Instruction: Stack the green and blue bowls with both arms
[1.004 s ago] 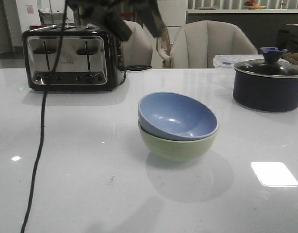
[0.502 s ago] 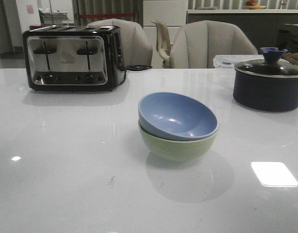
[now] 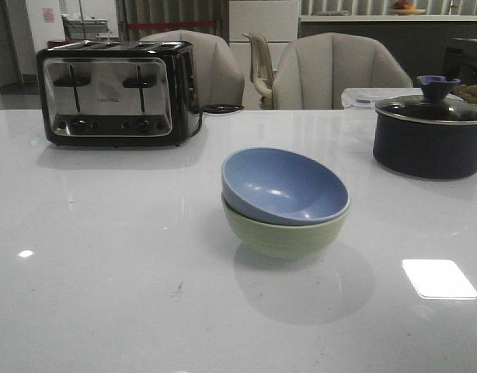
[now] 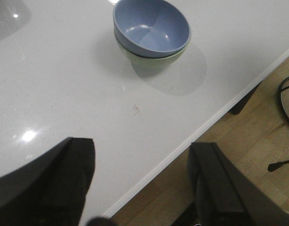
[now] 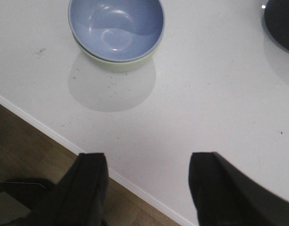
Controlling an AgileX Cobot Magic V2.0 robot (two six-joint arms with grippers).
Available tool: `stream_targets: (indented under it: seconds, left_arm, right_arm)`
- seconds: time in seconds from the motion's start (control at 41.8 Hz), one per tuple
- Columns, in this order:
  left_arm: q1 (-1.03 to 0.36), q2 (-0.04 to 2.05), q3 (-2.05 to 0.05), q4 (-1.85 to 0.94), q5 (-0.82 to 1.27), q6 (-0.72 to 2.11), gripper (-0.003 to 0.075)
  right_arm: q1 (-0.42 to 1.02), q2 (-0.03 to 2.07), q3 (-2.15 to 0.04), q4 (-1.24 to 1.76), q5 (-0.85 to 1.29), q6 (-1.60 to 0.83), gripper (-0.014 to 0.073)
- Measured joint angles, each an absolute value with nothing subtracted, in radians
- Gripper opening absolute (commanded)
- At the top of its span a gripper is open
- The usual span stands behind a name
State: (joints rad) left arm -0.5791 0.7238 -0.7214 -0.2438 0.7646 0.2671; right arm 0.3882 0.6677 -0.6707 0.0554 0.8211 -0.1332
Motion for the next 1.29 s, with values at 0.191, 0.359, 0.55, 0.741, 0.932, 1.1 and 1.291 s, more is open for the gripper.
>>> stream_targets:
  seconds: [0.191, 0.359, 0.55, 0.741, 0.932, 1.1, 1.291]
  left_arm:
    - [-0.579, 0.701, -0.688, -0.178, 0.770, 0.254, 0.0422]
    - [-0.579, 0.701, -0.687, -0.124, 0.770, 0.223, 0.0322]
    - [-0.579, 0.701, -0.687, -0.103, 0.770, 0.217, 0.0120]
    - [-0.579, 0.701, -0.687, -0.065, 0.770, 0.195, 0.0102]
    - [-0.579, 0.701, -0.687, -0.058, 0.772, 0.188, 0.0102]
    - [-0.579, 0.701, -0.687, -0.057, 0.773, 0.188, 0.0102]
    - [-0.579, 0.690, -0.684, -0.051, 0.773, 0.188, 0.0102]
  right_arm:
    - [0.388, 0.668, -0.671, 0.055, 0.821, -0.133, 0.0331]
    - [0.388, 0.668, -0.671, 0.055, 0.821, -0.133, 0.0116]
    - [0.388, 0.668, -0.671, 0.055, 0.823, -0.133, 0.0034]
    - [0.388, 0.668, -0.671, 0.055, 0.823, -0.133, 0.0034]
    - [0.388, 0.668, -0.671, 0.055, 0.823, -0.133, 0.0034]
    - [0.388, 0.668, -0.671, 0.055, 0.824, -0.133, 0.0034]
    - [0.388, 0.668, -0.671, 0.055, 0.825, -0.133, 0.0034]
